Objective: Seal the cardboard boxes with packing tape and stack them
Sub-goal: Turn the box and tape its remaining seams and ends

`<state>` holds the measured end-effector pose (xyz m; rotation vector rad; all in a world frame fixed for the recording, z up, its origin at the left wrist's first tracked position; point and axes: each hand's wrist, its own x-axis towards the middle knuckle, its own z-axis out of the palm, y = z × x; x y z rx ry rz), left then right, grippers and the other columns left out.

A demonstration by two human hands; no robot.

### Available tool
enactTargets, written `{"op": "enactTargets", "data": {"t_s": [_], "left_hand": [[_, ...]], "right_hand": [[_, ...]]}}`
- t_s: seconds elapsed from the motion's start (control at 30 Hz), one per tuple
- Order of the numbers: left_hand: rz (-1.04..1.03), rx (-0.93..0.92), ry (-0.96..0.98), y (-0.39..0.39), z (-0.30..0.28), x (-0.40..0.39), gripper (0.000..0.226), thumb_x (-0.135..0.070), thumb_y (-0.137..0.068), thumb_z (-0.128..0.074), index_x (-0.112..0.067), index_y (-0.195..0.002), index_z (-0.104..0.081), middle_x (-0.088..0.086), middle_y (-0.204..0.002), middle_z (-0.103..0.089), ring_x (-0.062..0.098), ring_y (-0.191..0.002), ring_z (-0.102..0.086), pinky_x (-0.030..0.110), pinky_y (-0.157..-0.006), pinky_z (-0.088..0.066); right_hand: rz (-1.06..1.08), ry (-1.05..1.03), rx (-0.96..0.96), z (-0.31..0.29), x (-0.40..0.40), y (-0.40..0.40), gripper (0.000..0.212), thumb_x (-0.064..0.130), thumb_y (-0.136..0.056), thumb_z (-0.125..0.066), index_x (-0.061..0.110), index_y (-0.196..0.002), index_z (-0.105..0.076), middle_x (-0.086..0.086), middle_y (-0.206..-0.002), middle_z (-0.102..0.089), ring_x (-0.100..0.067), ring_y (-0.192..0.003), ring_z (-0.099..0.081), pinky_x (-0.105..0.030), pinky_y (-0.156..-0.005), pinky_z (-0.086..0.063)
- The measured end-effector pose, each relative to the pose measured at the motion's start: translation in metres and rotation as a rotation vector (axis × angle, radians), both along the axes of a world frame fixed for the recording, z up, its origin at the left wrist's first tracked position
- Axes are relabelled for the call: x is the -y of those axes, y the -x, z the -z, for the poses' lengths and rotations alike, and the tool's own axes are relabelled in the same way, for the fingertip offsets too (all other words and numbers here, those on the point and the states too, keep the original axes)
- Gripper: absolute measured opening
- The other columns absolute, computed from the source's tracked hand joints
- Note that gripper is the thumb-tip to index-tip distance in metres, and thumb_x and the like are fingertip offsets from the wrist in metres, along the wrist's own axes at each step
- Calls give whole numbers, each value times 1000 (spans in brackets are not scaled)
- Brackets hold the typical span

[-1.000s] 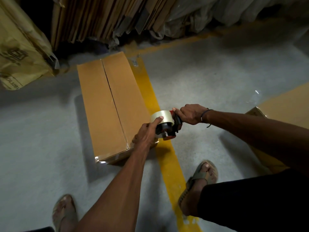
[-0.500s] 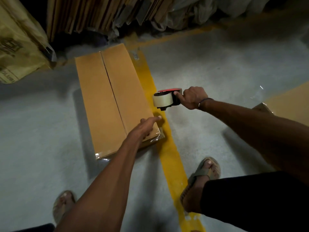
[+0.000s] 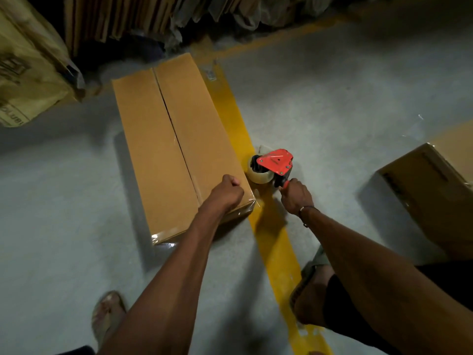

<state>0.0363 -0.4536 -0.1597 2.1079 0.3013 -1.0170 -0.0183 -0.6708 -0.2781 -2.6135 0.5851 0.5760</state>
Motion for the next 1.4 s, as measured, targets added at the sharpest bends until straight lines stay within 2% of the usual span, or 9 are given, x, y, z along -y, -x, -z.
{"op": "enactTargets", "data": {"t_s": [0.33,0.47,0.63,0.8,0.9,1.03,1.2,1.3,1.4], "left_hand": [[81,18,-39,0,-4,-2,35,-4,-99,-46,-25,-127,-46,10,-112,-56,30,-95,-55,30,-69,-37],[101,27,-54,4,-12,-2,40,-4,-98,-44,-25,-132,-46,12,-117,-58,32,-98,-58,30,-65,-35],[112,57,-42,11,-22,-2,35,-4,-97,-44,-26,-124,-46,18,-126,-62,32,-95,-57,31,-60,-33],[112,68,-70,14,-26,-2,36,-3,-98,-43,-27,-125,-44,7,-105,-52,20,-75,-49,32,-55,-31],[115,84,-66,14,-23,-3,38,-2,-95,-43,-27,-124,-45,9,-107,-53,25,-84,-50,32,-55,-31],[121,108,-32,14,-18,-11,41,-4,-96,-46,-27,-129,-50,8,-113,-59,25,-89,-55,29,-60,-35],[80,237,116,22,-11,-49,18,-13,-103,-52,-24,-113,-63,4,-85,-70,15,-69,-61,23,-56,-45],[115,567,84,34,-6,-81,8,-23,-100,-64,-24,-97,-71,-2,-81,-69,8,-69,-60,24,-63,-46],[138,665,-19,46,6,-108,11,-24,-90,-76,-32,-87,-70,-6,-83,-64,2,-74,-55,27,-66,-40]], "right_hand": [[216,-276,-143,4,-9,10,30,21,-100,-56,-2,-120,-54,-25,-125,-61,-42,-114,-58,-32,-75,-37],[377,-317,73,-14,-29,18,39,30,-90,-67,2,-115,-57,-23,-116,-60,-40,-108,-58,-37,-80,-43],[814,-1191,-12,-67,-74,23,41,53,-95,-63,25,-68,-53,8,-56,-46,-11,-52,-43,-28,-59,-42],[855,-1431,58,-77,-94,25,31,23,-104,-60,24,-73,-56,12,-53,-54,-1,-45,-51,-21,-55,-40],[937,-1529,89,-67,-96,25,17,16,-106,-55,14,-102,-71,2,-84,-74,-3,-67,-65,-20,-64,-49],[929,-1407,32,-43,-94,22,38,12,-104,-57,-1,-140,-57,-13,-120,-64,-11,-81,-61,-20,-68,-46],[752,-547,279,-82,-85,11,19,20,-88,-70,16,-106,-73,-11,-106,-73,-32,-101,-67,-39,-90,-54],[409,-572,596,-94,-89,-2,10,13,-84,-70,21,-87,-67,0,-82,-70,-20,-79,-66,-39,-77,-56],[-46,-628,509,-104,-104,-11,9,17,-85,-76,15,-87,-68,4,-73,-67,-7,-66,-60,-21,-63,-48]]}}
